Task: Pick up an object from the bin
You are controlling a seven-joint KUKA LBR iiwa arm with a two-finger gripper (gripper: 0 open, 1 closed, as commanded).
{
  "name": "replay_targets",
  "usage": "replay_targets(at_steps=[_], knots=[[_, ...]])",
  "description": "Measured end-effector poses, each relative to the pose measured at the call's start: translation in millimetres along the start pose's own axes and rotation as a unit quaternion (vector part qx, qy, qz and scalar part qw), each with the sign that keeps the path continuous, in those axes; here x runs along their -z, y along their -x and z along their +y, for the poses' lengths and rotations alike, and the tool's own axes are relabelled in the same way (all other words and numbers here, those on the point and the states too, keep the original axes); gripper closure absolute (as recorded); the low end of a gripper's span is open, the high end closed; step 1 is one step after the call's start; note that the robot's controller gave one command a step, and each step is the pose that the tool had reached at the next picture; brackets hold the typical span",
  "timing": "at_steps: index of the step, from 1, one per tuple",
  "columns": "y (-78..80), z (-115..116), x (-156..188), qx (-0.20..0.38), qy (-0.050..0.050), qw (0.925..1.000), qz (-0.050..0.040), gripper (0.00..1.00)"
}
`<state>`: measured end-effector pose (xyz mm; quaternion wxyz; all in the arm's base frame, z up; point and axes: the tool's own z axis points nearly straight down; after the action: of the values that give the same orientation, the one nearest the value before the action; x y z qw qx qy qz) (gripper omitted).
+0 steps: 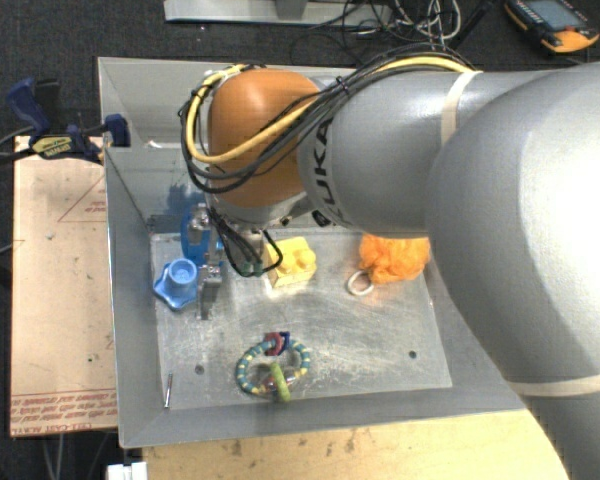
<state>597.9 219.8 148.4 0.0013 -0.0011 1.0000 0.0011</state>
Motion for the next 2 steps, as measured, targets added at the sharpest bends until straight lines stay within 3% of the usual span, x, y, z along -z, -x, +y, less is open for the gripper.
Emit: replay_targets(at_steps=[1, 2], knots=[[11.6, 6.4, -42.7, -0.021, 0.001, 0.9998, -0.0019, 0.00], [9.9, 7.3, -72.9, 0.023, -0.001, 0.9997, -0.0030, 1.00]])
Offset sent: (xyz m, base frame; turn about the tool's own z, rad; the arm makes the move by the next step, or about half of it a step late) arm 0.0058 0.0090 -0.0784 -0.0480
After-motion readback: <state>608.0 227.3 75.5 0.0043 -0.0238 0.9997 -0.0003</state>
